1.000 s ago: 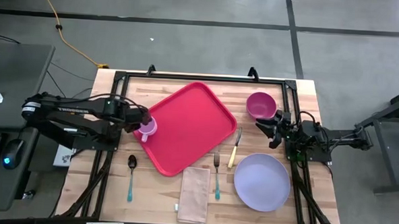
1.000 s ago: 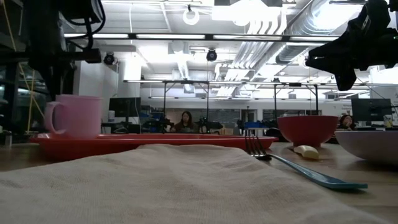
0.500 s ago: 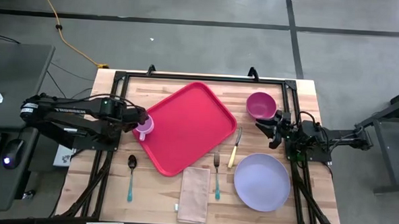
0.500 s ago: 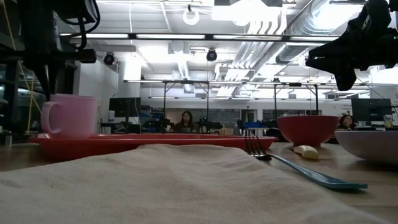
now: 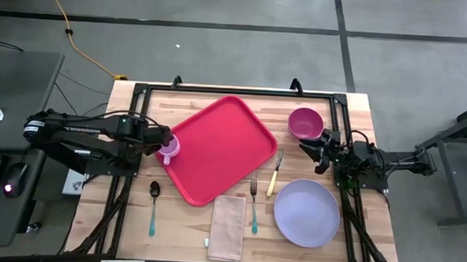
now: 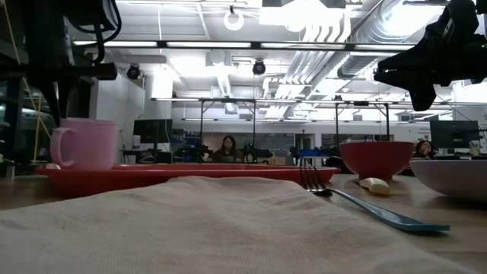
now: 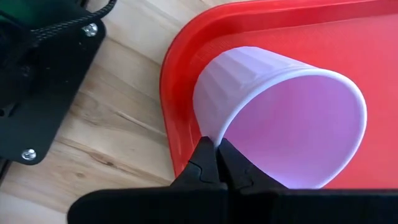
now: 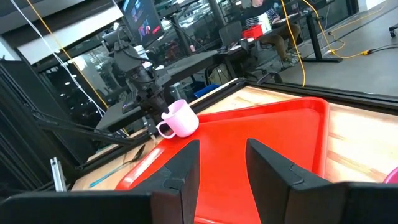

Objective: Set up tray
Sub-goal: Put the light pink mug on the red serving tray

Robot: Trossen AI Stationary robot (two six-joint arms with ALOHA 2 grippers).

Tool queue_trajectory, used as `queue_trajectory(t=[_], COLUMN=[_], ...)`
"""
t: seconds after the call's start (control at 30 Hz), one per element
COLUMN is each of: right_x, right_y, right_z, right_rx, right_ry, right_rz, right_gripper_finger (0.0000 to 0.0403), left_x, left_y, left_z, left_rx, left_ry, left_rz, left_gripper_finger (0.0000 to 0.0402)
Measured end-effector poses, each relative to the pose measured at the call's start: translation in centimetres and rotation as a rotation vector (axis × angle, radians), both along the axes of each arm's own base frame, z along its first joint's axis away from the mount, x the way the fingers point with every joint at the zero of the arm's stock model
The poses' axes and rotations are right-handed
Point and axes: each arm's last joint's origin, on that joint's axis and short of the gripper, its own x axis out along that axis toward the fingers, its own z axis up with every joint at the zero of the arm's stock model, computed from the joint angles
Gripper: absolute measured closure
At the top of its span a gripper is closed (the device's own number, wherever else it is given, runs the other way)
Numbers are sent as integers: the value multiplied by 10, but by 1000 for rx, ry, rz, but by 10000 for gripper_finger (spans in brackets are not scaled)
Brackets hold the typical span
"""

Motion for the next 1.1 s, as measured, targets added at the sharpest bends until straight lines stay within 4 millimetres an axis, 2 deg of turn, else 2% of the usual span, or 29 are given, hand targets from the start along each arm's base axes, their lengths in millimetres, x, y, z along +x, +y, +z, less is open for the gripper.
queue_trajectory(t=[0.97,1.1], right_x=[0,0], right_y=[0,0], right_z=[0,0], right_rx=[0,0], right_ry=[0,0], right_rz=[0,0], right_gripper_finger=[295,295], left_x=[0,0], left_y=[-1,-1], left_z=[-1,-1], left_rx=[-32,-31], left_ry=[2,2], left_rz=[35,35], left_gripper_finger=[374,360])
